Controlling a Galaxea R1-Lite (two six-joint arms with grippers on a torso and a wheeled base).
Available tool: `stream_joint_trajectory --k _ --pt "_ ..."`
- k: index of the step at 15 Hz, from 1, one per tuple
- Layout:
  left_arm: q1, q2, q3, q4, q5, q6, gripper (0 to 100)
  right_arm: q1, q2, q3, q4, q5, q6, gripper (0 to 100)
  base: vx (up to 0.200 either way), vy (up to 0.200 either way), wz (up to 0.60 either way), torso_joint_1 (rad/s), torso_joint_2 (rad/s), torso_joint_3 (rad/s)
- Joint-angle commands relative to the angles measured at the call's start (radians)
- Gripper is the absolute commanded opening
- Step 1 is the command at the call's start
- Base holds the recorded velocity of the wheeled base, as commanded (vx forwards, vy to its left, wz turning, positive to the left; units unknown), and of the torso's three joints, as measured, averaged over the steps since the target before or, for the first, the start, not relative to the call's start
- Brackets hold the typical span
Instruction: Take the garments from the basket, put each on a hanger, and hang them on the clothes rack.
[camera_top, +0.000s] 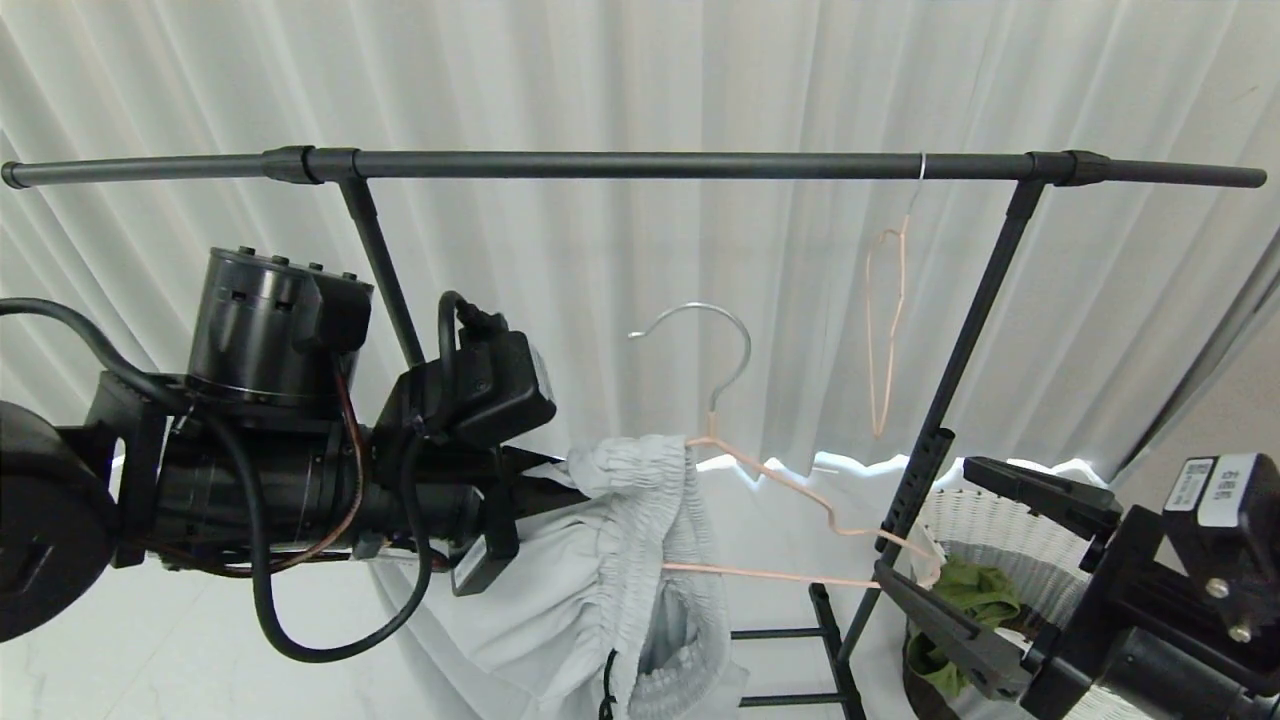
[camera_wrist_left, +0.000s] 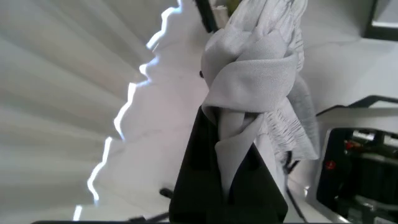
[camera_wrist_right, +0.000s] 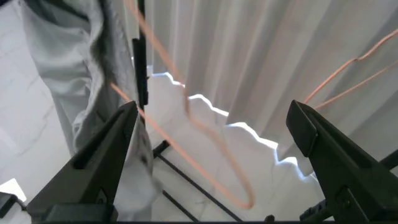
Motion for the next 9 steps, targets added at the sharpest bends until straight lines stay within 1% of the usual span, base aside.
stream_joint_trajectory --k 1,3,5,6,7,8,9 --pt "-0.022 -0.045 -0.001 -0.001 0.032 -0.092 0 0.007 0.025 -0.009 0.000 0.002 -0.001 100 0.000 0.000 0.00 0.000 0.00 0.000" --pt "-0.051 -0.066 -0.002 -0.010 0.098 -0.218 0 0.059 0.034 -0.009 0.009 0.002 0.002 100 0.000 0.000 0.00 0.000 0.00 0.000" --pt "-0.080 -0.085 0.004 -0.064 0.161 -0.327 0 0.127 0.039 -0.009 0.040 0.002 0.021 100 0.000 0.000 0.00 0.000 0.00 0.000" --pt "-0.103 -0.094 0.004 -0.085 0.204 -0.379 0 0.162 0.048 -0.015 0.055 0.000 0.048 100 0.000 0.000 0.00 0.000 0.00 0.000" --pt "-0.124 -0.102 0.006 -0.101 0.243 -0.420 0 0.180 0.073 -0.018 0.064 -0.003 0.084 100 0.000 0.000 0.00 0.000 0.00 0.000" --pt "-0.146 -0.114 0.013 -0.115 0.269 -0.445 0 0.182 0.114 -0.030 0.064 -0.008 0.124 100 0.000 0.000 0.00 0.000 0.00 0.000" --pt "-0.161 -0.129 0.025 -0.121 0.275 -0.448 0 0.180 0.154 -0.050 0.064 -0.023 0.179 100 0.000 0.000 0.00 0.000 0.00 0.000"
